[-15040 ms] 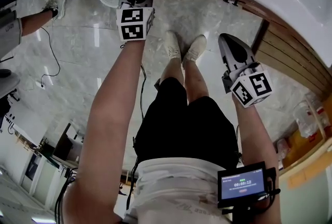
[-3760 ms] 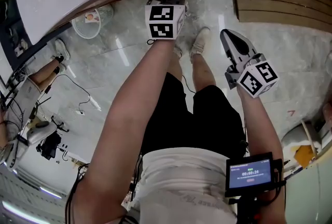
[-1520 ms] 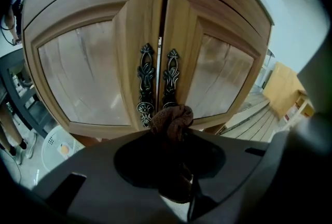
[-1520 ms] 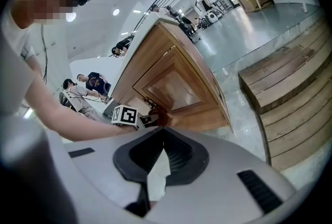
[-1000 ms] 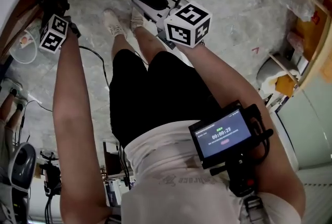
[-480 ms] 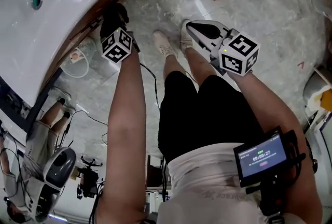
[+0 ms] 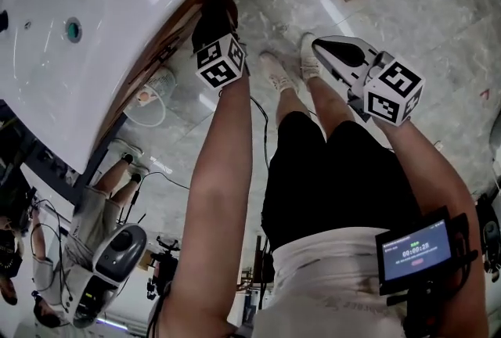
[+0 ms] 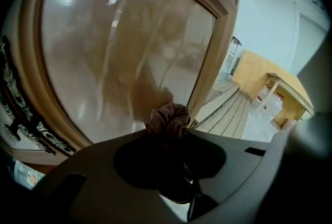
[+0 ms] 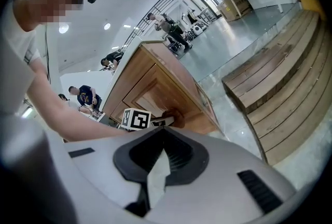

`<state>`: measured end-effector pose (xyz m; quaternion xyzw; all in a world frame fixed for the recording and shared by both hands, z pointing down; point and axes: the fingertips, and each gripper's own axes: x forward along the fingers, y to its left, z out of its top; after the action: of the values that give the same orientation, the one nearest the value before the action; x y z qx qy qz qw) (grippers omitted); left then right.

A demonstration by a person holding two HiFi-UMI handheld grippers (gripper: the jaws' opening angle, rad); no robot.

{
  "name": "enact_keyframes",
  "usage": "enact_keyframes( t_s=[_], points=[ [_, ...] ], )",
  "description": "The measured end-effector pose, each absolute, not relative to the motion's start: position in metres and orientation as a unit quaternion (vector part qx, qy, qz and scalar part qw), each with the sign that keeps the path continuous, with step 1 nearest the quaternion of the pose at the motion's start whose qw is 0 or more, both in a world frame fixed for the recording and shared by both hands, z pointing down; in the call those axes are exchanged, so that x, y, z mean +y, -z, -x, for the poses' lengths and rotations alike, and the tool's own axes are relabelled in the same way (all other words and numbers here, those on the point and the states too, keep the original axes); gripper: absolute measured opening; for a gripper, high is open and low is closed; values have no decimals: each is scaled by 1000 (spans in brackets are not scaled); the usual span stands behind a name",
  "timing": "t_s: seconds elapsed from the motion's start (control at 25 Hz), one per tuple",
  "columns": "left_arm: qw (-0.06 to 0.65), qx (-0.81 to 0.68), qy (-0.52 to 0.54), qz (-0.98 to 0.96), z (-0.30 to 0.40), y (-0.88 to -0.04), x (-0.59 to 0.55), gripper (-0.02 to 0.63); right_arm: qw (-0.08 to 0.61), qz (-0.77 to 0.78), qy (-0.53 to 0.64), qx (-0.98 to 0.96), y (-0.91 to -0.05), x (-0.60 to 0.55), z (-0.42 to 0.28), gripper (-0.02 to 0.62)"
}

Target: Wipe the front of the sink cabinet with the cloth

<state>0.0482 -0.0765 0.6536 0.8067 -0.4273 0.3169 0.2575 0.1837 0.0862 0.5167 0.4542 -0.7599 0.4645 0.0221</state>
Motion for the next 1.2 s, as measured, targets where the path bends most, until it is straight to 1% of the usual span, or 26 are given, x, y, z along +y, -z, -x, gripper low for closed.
enact_keyframes(
  t_s=[0.44,0.64,0.8,1.04,1.2],
  points=[
    [249,-351,-326,-842,-134,-668,-73,120,19,-487,-468,-737,-521,101,-220,12],
    [235,-337,-345,-844,-144,-688,-75,120,27,-493,-467,-733,-526,105,-229,12],
    [236,-345,-353,-837,-121,-694,-75,120,34,-493,-469,-732,-528,103,-222,12],
    [245,-386,-372,-808,-57,-704,-77,120,41,-478,-466,-743,-525,94,-203,12],
    [243,-419,-390,-783,-3,-713,-80,120,47,-467,-463,-752,-524,88,-191,12]
  ],
)
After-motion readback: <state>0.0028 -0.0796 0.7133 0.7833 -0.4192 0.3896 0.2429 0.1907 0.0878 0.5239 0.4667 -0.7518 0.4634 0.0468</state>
